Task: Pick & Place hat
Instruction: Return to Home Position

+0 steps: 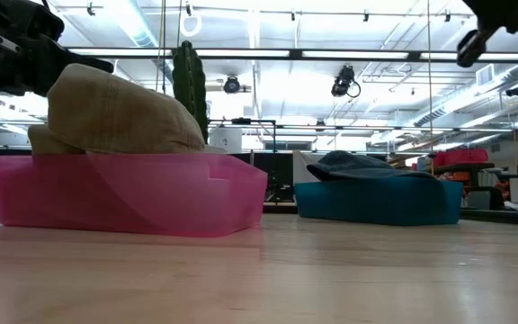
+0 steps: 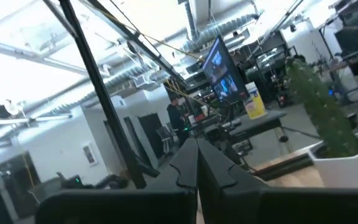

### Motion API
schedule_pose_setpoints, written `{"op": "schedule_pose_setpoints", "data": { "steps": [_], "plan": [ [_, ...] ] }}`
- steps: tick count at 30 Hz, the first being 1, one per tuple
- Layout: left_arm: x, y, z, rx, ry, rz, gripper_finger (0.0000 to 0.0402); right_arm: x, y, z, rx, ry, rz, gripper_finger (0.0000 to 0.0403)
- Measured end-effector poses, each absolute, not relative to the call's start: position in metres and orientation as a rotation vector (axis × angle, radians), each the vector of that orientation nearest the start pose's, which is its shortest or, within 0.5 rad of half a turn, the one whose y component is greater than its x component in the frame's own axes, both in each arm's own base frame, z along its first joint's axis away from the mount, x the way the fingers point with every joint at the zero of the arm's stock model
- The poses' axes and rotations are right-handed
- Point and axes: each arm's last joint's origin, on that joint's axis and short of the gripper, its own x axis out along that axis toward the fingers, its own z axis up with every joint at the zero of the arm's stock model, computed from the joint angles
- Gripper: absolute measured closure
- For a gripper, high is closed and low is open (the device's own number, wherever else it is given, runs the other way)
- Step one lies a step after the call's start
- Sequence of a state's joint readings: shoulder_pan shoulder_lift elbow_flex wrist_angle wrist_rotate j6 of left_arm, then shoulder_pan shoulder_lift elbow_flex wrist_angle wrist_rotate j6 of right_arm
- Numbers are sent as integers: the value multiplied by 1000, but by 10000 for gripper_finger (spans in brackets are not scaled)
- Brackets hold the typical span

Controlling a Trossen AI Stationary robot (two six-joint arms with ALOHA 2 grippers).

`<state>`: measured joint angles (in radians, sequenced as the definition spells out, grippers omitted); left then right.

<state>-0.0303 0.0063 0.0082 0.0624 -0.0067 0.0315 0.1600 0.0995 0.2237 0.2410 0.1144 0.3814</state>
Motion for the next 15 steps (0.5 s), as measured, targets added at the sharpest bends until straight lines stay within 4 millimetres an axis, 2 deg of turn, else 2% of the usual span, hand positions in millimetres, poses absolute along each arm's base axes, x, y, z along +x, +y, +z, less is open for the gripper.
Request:
{"op": "schedule_pose_setpoints", "data": {
  "steps": [3,6,15],
  "plan": [
    [97,-3,172,30,-65,-23,399,72,8,250,390,-347,105,401],
    [97,-3,172,30,-65,-22,399,71,8,250,349,-316,94,401],
    [97,-3,171,30,-57,-23,399,68,7,258,212,-372,63,401]
  ]
}}
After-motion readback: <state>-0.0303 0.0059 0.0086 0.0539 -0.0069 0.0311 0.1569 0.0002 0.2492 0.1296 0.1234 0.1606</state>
